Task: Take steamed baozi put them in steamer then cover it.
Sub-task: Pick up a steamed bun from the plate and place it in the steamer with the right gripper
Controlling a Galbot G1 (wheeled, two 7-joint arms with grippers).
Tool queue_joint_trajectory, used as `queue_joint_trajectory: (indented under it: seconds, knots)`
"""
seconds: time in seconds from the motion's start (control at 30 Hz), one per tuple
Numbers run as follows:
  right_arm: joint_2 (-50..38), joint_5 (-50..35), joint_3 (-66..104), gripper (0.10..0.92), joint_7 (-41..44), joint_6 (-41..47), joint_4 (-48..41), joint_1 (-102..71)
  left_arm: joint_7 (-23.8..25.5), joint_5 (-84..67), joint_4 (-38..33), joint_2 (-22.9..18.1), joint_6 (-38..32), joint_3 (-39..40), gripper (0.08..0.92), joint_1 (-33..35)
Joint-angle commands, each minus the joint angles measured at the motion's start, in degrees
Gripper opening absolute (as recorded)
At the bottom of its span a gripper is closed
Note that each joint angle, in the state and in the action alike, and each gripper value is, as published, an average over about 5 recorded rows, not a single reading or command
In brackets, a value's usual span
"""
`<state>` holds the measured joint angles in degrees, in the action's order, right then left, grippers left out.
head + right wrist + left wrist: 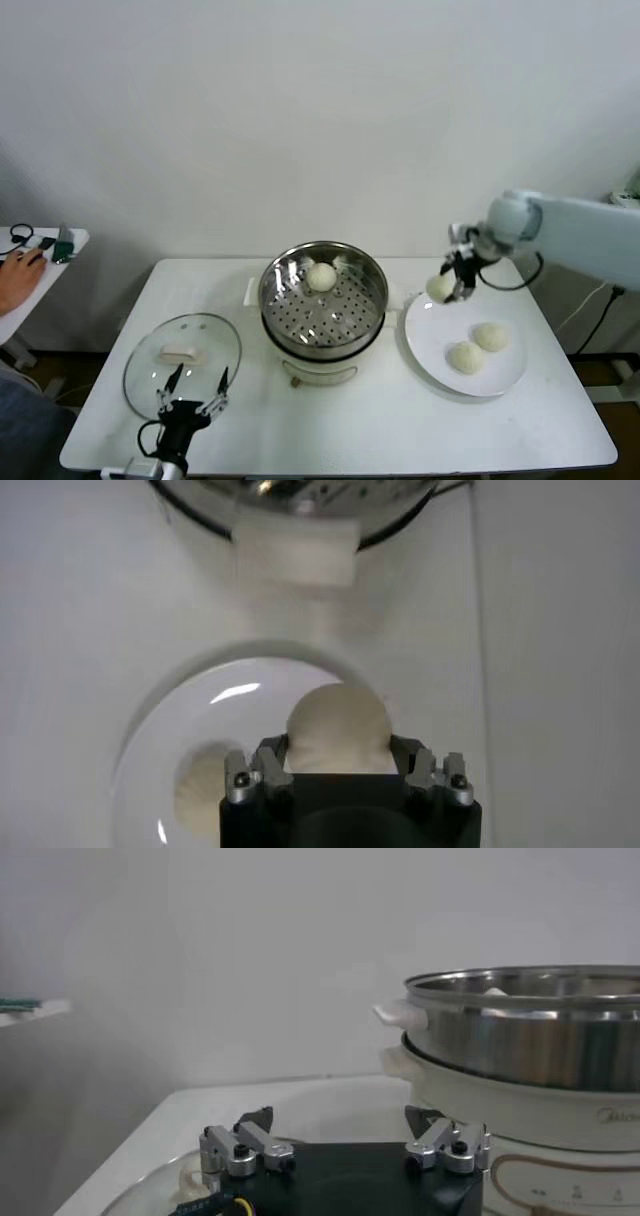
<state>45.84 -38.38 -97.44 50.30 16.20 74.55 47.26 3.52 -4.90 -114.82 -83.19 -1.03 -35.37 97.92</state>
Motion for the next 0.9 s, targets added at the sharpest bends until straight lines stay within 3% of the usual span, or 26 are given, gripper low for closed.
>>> queue_joint_trajectory:
  seconds: [0.03,0.37,0.63,0.9]
  knots:
    - [4.3,-13.43,-2.92,0.687,2.78,0.09,7.84,20.52,0.0,-0.05,-0.46,0.33,-0.15,0.16,0.823,-0.05]
    - [22.52,-20.58,5.39,0.687,-2.5,4.66,8.56,11.43,0.11,-0.83,-1.9,0.38,0.62,-0.45,0.823,-0.51]
    - [32.67,-17.17,4.72,0.687,-4.01,5.29,0.86,-0.69,0.11,-1.7,-1.98,0.33,0.7,-1.3,0.823,-0.49]
    - [36.38,-10.81,4.37,0.687,-4.62,5.13,-8.2,-10.06,0.14,-1.96,-1.6,0.38,0.7,-1.41,0.823,-0.65]
